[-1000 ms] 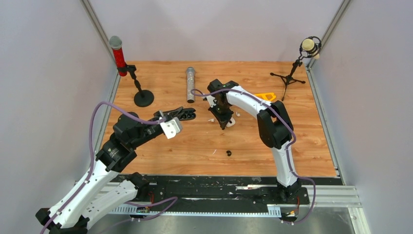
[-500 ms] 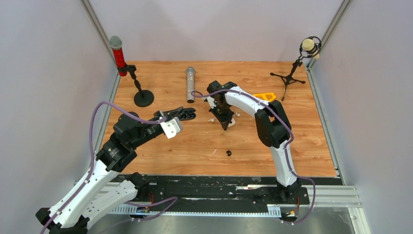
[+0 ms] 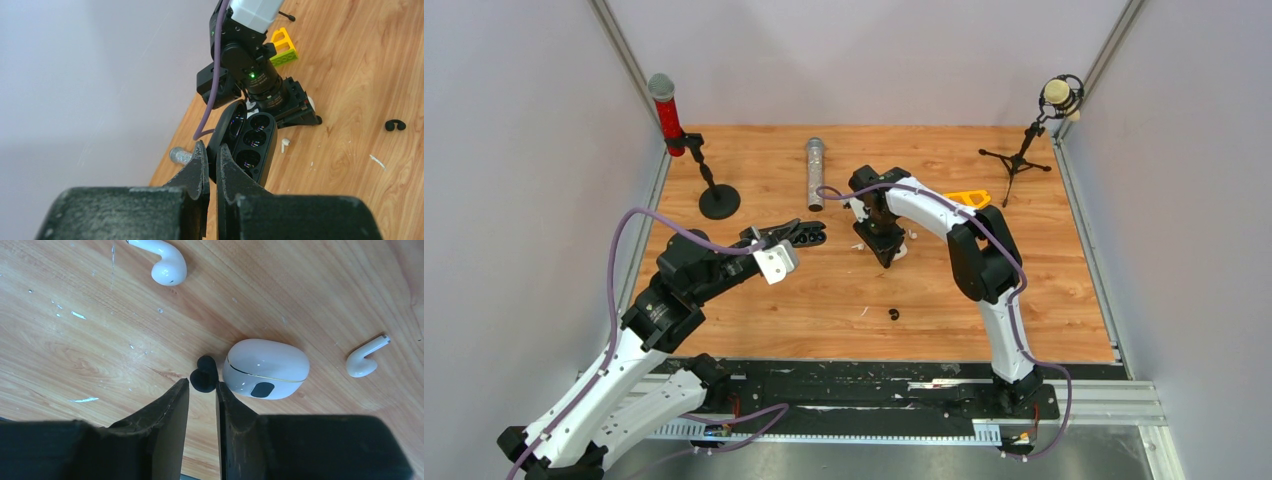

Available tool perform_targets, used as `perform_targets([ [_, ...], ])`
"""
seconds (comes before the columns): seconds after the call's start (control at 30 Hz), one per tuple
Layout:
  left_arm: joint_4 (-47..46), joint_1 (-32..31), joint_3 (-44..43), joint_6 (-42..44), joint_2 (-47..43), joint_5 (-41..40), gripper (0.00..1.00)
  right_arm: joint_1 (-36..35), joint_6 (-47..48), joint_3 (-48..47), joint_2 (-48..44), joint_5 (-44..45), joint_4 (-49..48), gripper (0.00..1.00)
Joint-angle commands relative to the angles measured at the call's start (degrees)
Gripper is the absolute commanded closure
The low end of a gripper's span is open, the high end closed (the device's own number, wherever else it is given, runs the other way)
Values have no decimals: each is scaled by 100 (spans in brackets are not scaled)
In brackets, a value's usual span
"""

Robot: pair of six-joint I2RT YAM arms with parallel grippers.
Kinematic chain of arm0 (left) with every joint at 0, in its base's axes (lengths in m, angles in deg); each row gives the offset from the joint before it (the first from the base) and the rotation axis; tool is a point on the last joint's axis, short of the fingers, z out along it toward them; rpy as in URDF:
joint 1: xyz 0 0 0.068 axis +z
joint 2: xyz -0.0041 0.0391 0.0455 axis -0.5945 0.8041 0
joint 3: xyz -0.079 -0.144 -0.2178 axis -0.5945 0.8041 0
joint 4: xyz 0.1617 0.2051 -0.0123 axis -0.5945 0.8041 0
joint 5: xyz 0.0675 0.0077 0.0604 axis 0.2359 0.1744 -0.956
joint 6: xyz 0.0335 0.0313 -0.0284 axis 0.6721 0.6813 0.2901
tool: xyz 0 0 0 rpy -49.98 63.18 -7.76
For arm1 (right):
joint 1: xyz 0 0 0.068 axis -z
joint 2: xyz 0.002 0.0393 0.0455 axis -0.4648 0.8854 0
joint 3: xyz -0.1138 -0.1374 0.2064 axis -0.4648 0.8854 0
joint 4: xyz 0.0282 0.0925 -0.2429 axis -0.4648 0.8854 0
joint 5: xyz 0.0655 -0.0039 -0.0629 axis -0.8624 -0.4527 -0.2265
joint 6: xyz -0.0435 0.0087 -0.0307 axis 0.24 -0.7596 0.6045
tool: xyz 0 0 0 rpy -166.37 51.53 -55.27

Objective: Insert the wireless bluetooth earbuds into the charging case
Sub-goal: Place the earbud at the center of the board, then adjust the charging case.

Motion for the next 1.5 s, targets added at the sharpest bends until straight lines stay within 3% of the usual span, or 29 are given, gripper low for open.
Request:
perform_targets([
  [0.0,-194,-17,-36,14,-20,54,100,-28,-70,-272,-11,148,-20,72],
  [0.47,-165,-17,-18,41,-11,72,100,-158,-167,-431,-283,586,-12,71],
  [0.63,-172,-17,-10,19,-60,-13,100,-170,-308,-284,-896,948,-221,71],
  [0.8,-223,-17,18,49,-187,121,100,-169,63,825,-2553,457,-1766,62],
  [0.93,-259,-18,50,84,-292,326,100,-173,331,2093,-4208,-1197,-3527,34],
  [1.1,-227,-17,56,53,-359,507,100,-196,374,3451,-5798,-3062,-5534,21],
  [1.2,-201,-17,32,-7,-350,553,100,-344,441,3980,-6247,-3686,-6397,16],
  [1.37,-209,-21,8,-116,-349,703,100,-1094,800,3943,-6038,-3120,-6749,15],
  [1.47,-152,-17,1,-188,-400,869,100,-1137,741,3796,-5910,-3148,-6915,15],
])
